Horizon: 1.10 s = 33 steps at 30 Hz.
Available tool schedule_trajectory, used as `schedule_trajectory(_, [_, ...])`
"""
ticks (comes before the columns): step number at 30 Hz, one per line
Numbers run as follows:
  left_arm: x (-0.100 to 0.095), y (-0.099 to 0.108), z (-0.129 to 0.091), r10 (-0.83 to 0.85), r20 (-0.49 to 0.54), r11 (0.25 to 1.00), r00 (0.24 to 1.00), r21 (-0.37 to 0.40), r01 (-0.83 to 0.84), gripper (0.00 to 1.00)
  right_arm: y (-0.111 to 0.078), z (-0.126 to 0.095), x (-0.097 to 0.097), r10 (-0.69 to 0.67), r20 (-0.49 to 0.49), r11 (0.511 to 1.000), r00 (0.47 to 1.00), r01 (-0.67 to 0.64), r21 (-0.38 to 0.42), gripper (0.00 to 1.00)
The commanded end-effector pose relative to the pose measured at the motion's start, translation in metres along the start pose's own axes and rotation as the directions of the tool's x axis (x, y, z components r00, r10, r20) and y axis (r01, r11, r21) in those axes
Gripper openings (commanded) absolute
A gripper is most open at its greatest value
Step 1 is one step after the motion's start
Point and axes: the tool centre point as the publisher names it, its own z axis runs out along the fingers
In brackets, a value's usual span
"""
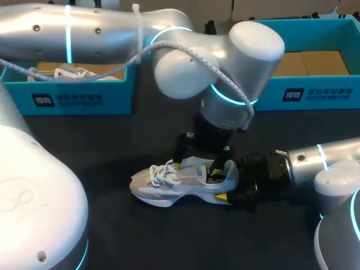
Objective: Take the shoe out of the shoebox, open the shoe tongue, remove and reinsert the insole, then place the shoe into the shoebox
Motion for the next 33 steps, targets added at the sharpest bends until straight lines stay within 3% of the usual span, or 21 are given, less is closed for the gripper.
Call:
schedule_trajectory(1, [0.007, 0.002, 0.005, -0.02, 0.102, 1.0, 0.995, 0.002, 0.02, 1.0, 0.001, 0.001, 0.0, 0.0, -0.001, 1.0, 1.0, 0.0, 0.006, 0.0])
schedule_trajectory(16, [-0.007, 0.01, 0.023, -0.005, 0.199, 1.0, 0.98, 0.0, 0.005, 0.98, 0.001, 0.001, 0.0, 0.0, -0.001, 1.0, 1.0, 0.0, 0.006, 0.0])
schedule_trajectory(22, [-0.015, 0.01, 0.019, -0.015, 0.203, 1.0, 0.979, -0.021, 0.02, 0.8, 0.001, 0.001, 0.0, 0.0, -0.001, 1.0, 1.0, 0.0, 0.006, 0.0])
schedule_trajectory(30, [-0.021, 0.01, 0.009, -0.015, 0.169, 1.0, 0.985, -0.024, 0.019, 0.72, 0.001, 0.001, 0.0, 0.0, -0.001, 1.0, 1.0, 0.0, 0.006, 0.0])
schedule_trajectory(33, [-0.022, 0.011, 0.005, -0.013, 0.16, 1.0, 0.987, -0.026, 0.017, 0.6, 0.001, 0.001, 0.0, 0.0, -0.001, 1.0, 1.0, 0.0, 0.006, 0.0])
